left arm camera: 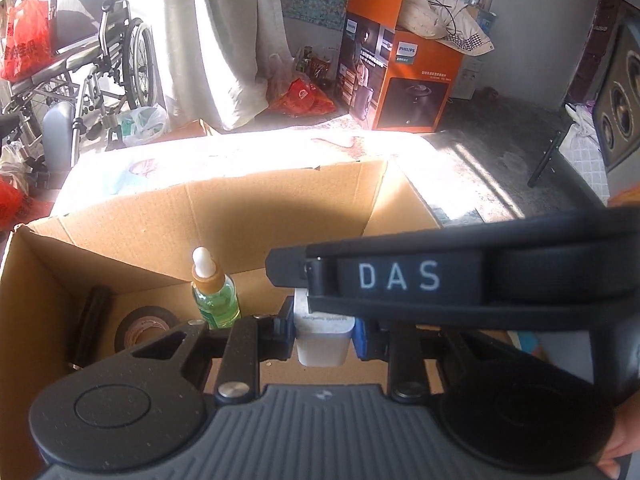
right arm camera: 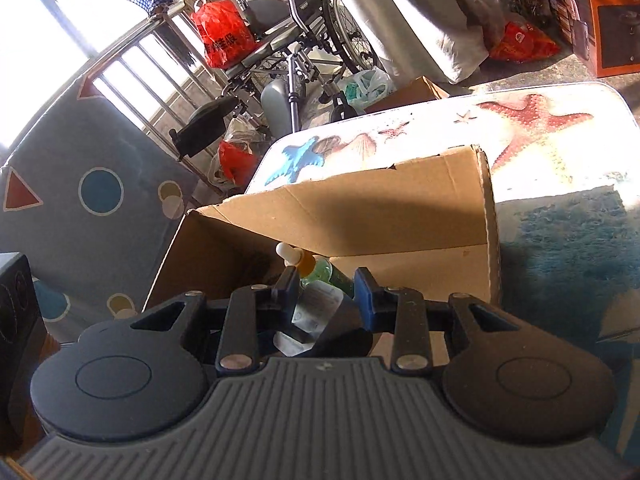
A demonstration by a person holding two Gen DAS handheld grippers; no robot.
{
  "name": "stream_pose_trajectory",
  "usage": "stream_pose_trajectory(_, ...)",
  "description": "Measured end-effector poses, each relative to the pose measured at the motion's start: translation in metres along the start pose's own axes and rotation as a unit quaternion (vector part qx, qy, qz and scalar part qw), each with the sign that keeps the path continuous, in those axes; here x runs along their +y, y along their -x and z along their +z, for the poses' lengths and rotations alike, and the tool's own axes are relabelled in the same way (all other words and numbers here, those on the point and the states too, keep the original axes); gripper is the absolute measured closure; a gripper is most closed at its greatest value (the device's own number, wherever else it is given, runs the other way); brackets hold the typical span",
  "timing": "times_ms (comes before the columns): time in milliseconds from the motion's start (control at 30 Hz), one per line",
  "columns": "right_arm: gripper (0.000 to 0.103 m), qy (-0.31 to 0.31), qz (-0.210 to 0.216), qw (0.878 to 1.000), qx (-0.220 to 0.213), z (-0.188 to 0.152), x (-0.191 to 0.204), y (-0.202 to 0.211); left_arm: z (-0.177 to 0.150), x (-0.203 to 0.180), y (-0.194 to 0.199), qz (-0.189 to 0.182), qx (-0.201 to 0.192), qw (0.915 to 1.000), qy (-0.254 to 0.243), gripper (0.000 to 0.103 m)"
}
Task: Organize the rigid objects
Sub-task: 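Carry the white plug charger into the box and open the right tool, then move the right tool down to the gold-lidded jar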
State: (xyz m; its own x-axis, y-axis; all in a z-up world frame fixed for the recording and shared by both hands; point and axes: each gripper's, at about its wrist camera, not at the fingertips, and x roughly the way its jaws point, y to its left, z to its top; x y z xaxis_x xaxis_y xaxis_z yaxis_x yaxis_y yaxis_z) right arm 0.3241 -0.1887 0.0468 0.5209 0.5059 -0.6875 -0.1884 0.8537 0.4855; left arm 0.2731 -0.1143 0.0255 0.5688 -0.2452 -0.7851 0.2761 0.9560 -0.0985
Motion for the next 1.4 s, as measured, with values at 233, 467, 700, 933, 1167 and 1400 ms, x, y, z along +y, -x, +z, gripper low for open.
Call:
stream_pose_trajectory(233, 0.072, 0.03, -0.019, 0.999, 0.023, 0.024, -0.004, -0.031, 0.016, 0.016, -0.024, -0.008, 0.019, 0.9992, 0.034, 0.075)
stream_pose_trajectory(467, 0.074, 0.067, -0.035, 0.997, 0.023, 0.034, -0.006, -0.042, 0.023, 0.021, -0.037, -0.008, 0.017, 0.9981, 0.059, 0.075)
stream_pose_trajectory(700, 0.074, 0.08, -0.03, 0.996, 0.017, 0.038, -0.009, -0.041, 0.025, 0.026, -0.052, -0.023, 0.022, 0.9958, 0.086, 0.07)
stream_pose_trajectory(933, 0.074, 0.082, -0.022, 0.996, 0.007, 0.035, -0.01, -0.037, 0.023, 0.025, -0.059, -0.025, 0.032, 0.995, 0.091, 0.063)
stream_pose_trajectory(1167, 0.072, 0.054, 0.031, 0.998, -0.033, 0.031, -0.009, -0.003, 0.021, 0.023, -0.023, -0.014, -0.007, 0.9966, 0.081, 0.036)
stream_pose_trajectory(1400, 0.062, 0.059, 0.051, 0.992, -0.095, 0.001, 0.015, 0.08, -0.004, 0.019, 0.058, -0.025, -0.067, 0.9965, 0.042, 0.02)
